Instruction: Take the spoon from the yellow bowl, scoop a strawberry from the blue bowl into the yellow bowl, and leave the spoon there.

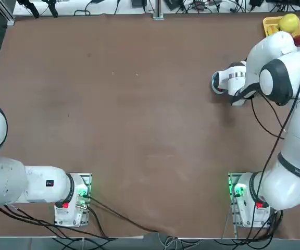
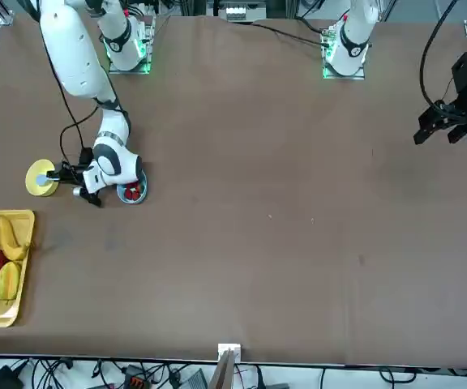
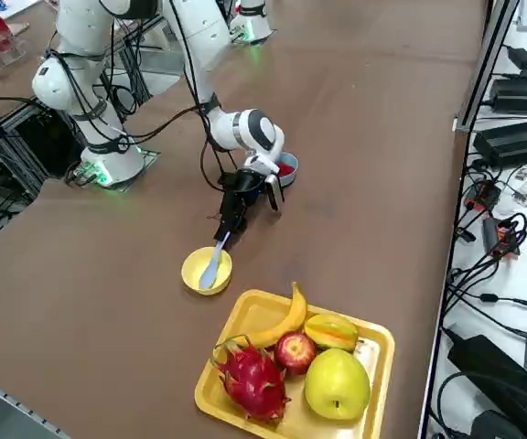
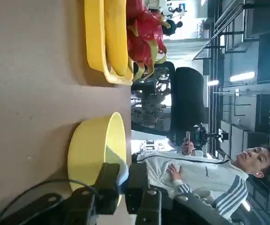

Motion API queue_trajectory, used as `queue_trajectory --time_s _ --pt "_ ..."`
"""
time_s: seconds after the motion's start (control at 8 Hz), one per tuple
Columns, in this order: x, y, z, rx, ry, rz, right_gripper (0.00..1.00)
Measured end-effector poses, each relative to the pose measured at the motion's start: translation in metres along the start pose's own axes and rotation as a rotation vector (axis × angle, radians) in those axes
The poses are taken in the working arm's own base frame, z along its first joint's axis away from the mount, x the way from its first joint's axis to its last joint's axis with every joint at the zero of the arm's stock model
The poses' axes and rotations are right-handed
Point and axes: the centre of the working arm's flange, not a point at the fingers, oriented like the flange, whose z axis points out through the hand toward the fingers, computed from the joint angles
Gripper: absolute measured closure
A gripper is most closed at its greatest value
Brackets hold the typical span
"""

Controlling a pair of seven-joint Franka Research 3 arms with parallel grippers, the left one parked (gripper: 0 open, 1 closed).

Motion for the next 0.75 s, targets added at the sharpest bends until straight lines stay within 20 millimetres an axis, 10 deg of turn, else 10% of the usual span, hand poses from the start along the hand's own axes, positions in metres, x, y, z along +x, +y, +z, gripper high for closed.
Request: queue_trajectory --time_s 0.38,0.75 --pt "0.013 0.008 -0.008 0.025 -0.042 0.101 0.89" --pt "0.049 0.064 -0.028 0.083 -0.059 0.220 0.89"
